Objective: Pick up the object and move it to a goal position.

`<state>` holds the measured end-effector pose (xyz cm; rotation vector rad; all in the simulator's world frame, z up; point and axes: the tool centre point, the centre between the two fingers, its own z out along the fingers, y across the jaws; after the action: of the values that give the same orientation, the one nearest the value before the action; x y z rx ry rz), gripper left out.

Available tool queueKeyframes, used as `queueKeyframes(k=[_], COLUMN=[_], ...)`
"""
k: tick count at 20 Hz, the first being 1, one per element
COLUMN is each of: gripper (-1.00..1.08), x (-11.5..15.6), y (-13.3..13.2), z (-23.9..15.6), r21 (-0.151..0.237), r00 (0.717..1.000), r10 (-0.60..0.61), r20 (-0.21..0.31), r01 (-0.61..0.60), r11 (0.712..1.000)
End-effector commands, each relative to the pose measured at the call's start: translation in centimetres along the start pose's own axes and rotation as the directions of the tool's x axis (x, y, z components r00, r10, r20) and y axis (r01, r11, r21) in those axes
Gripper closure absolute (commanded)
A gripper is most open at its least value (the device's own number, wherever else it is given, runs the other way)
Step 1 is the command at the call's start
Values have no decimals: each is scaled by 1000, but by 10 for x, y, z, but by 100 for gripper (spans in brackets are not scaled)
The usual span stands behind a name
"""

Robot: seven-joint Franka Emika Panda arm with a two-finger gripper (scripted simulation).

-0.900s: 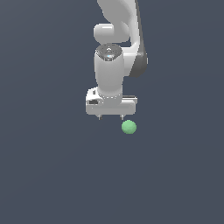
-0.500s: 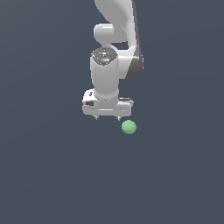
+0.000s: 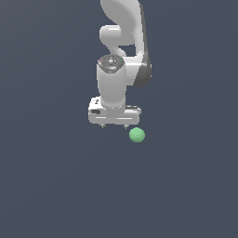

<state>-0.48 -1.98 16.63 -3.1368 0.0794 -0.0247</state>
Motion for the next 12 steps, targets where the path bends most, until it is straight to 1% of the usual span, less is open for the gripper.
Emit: queueKeyframes(k=[1, 5, 9, 12], gripper=[-92, -92, -92, -92], x=[-3, -12, -27, -36], y=[-12, -43, -81, -101], z=[8, 29, 54, 66], r21=[-1, -4, -3, -1], r00=[999, 991, 966, 947], r10=[-37, -137, -258, -321], r20=[3, 7, 13, 15], r01=[37, 137, 258, 321], r11=[999, 991, 966, 947])
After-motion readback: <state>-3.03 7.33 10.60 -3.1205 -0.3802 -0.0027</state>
